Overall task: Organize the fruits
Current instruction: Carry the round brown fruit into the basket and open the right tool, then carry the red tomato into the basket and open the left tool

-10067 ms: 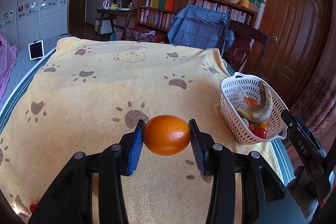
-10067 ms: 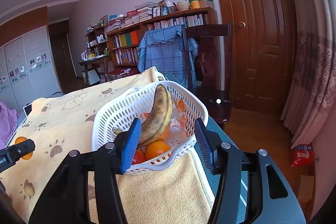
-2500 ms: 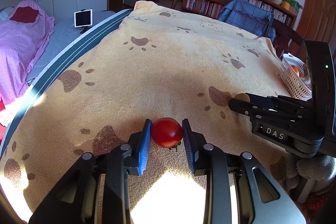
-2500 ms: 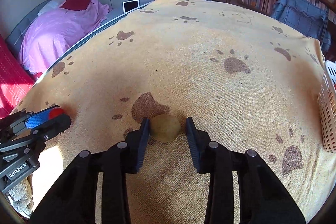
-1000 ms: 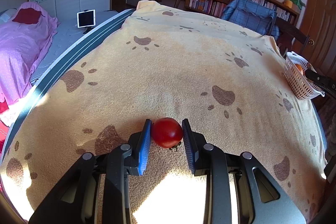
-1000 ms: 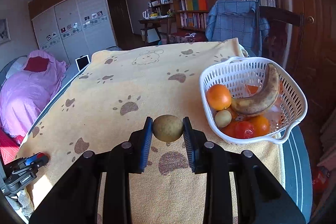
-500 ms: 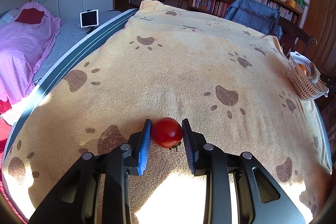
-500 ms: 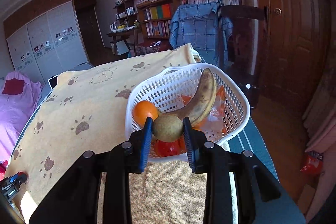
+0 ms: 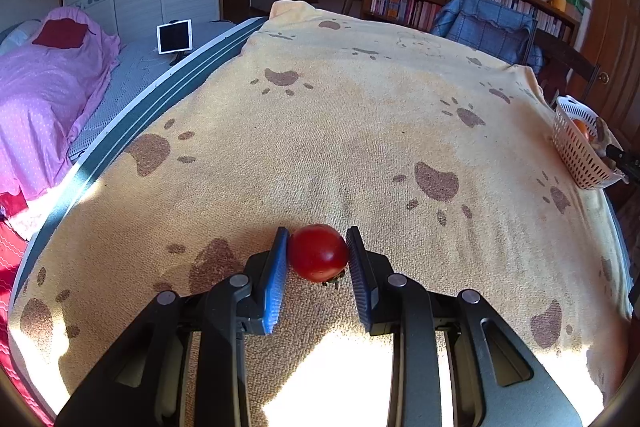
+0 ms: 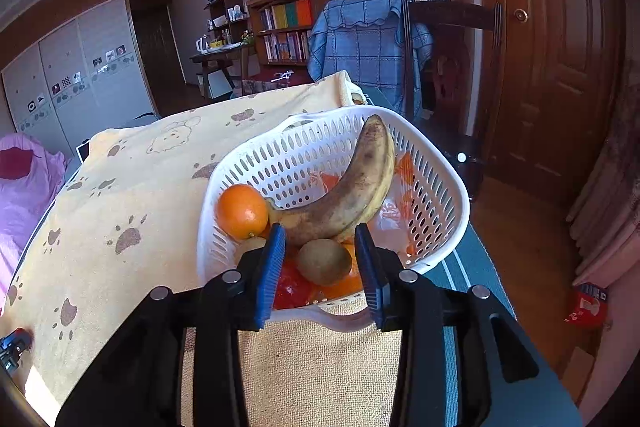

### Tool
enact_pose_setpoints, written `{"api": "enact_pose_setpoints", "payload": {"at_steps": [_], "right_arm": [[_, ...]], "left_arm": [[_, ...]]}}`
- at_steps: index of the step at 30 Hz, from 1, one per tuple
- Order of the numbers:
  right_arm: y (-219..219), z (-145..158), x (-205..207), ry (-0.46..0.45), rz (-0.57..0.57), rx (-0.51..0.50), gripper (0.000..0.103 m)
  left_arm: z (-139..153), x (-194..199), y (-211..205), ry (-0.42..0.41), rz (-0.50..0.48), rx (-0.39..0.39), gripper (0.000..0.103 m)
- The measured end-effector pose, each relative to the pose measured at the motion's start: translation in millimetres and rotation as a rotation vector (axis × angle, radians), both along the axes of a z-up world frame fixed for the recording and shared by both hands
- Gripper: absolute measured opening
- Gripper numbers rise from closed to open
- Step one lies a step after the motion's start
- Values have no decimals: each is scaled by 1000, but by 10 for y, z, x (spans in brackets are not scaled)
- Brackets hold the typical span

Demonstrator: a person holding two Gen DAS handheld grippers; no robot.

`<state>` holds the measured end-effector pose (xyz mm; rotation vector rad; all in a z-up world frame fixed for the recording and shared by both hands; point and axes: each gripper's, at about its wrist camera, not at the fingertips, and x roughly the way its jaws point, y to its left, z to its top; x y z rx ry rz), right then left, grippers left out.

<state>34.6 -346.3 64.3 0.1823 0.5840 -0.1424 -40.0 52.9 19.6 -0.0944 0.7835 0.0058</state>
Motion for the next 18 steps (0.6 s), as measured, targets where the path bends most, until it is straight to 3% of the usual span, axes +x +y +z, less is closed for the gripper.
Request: {"api": "enact_pose_setpoints", "payload": {"at_steps": [9, 18], "right_arm": [[-114, 161, -285, -122, -82, -24, 42], [-229, 179, -442, -210, -197, -48, 52]], "left_arm": [[111, 51, -73, -18, -3, 1, 30], [465, 234, -752, -94, -177, 0, 30]]}}
